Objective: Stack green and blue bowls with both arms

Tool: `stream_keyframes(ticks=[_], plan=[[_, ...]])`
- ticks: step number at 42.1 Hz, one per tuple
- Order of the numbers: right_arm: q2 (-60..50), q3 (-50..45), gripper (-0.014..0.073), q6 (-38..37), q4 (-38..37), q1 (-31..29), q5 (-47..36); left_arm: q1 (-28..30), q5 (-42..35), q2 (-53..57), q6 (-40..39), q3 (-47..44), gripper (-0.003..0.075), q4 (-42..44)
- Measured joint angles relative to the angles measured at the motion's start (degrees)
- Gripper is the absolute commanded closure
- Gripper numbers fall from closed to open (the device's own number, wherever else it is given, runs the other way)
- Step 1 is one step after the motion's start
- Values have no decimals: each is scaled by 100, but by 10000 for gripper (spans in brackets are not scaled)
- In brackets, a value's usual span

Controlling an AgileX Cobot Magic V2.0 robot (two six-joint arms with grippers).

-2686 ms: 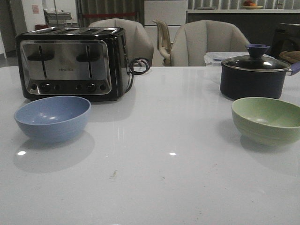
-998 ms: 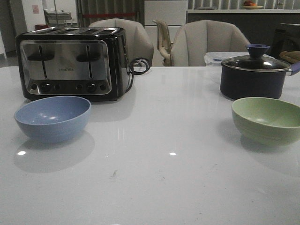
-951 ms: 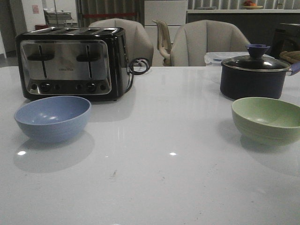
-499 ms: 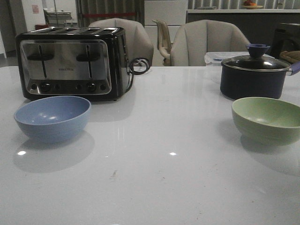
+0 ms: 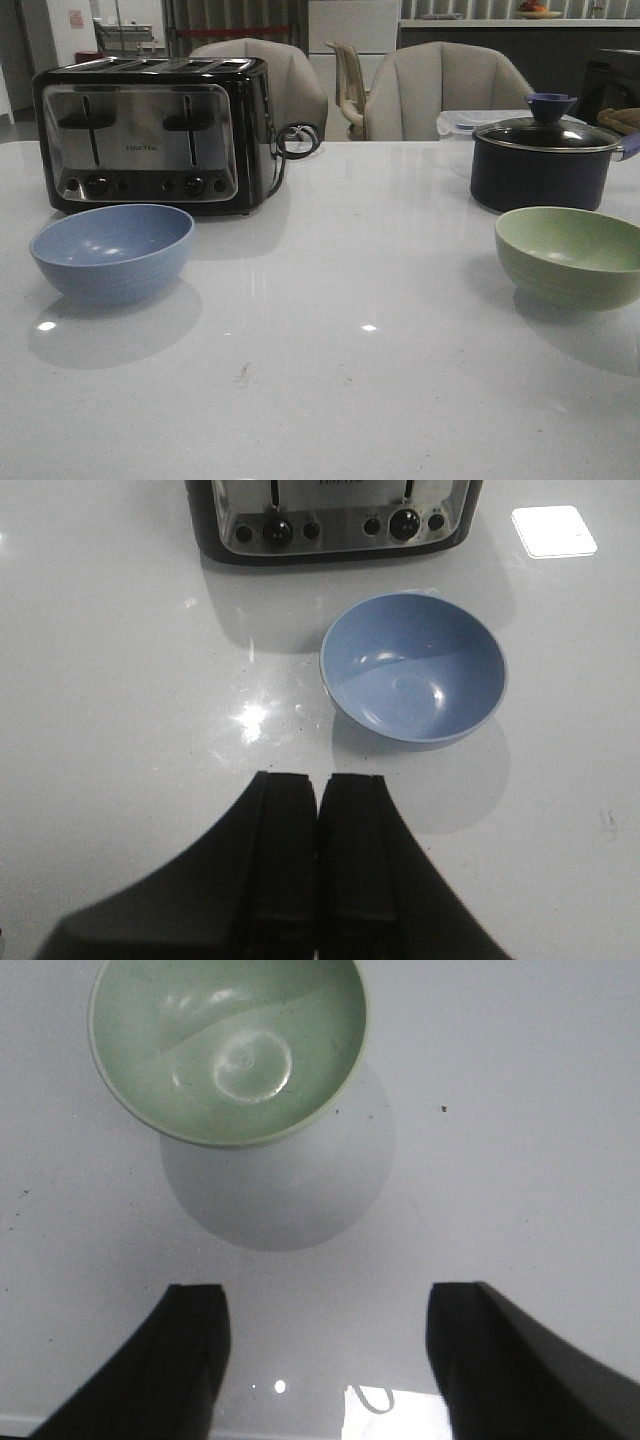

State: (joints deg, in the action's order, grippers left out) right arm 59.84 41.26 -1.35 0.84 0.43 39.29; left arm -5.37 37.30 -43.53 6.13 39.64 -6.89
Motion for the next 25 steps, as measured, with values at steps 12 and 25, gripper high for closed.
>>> stream_keyframes(ticks=[12, 25], plan=[[1671, 1073, 2, 0, 213, -218, -25, 0, 0, -67, 0, 0, 622, 0], [3462, 2274, 2, 11, 239, -452, 35, 0, 0, -67, 0, 0, 622, 0]])
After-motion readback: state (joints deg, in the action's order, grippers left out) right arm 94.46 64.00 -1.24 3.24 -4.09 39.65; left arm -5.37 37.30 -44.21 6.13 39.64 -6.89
